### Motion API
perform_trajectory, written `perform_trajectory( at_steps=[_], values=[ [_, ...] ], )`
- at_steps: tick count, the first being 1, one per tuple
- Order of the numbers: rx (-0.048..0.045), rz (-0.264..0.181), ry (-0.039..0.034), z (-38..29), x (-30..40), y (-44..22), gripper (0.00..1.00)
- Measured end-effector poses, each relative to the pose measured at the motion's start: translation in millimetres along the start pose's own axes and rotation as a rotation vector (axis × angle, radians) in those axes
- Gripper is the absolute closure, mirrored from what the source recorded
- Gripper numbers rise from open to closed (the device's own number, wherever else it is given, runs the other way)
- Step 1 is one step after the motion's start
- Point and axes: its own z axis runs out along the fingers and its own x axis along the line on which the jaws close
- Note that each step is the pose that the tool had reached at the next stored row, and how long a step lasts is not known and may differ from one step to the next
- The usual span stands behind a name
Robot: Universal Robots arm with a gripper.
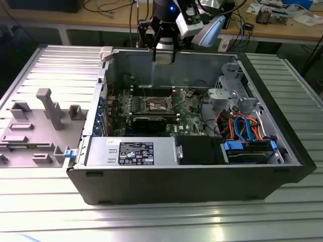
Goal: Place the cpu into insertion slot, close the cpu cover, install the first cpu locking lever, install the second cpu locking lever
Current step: 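Place the cpu into insertion slot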
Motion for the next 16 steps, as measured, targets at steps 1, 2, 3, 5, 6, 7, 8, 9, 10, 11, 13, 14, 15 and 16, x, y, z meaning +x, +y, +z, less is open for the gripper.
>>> perform_trajectory(
  at_steps=[1,2,3,5,6,7,8,9,10,11,13,14,15,16],
  values=[
    [0.0,0.0,0.0001,0.0,0.0,0.0,0.46],
    [0.0001,0.0,0.0,0.0,0.0,0.0,0.46],
    [0.0001,0.0,0.0001,0.0,0.0,0.0,0.46],
    [0.0,0.005,-0.0003,0.0,0.0,0.0,0.46],
    [0.0,0.011,-0.0008,0.0,0.0,0.0,0.46],
    [-0.0001,0.02,-0.0016,0.1,0.0,0.0,0.46],
    [-0.0001,0.028,-0.0024,0.1,0.0,0.0,0.46],
    [-0.0002,0.037,-0.0032,0.2,0.0,0.0,0.46],
    [-0.0004,0.051,-0.0044,0.4,0.0,0.0,0.46],
    [-0.0008,0.067,-0.0059,0.6,0.0,-0.1,0.46],
    [-0.0015,0.104,-0.0093,0.9,0.0,-0.1,0.46],
    [-0.0017,0.113,-0.01,0.9,0.0,-0.1,0.46],
    [-0.0018,0.115,-0.0102,1.0,0.0,-0.1,0.46],
    [-0.0019,0.115,-0.0103,1.0,0.0,-0.1,0.46]
  ],
)
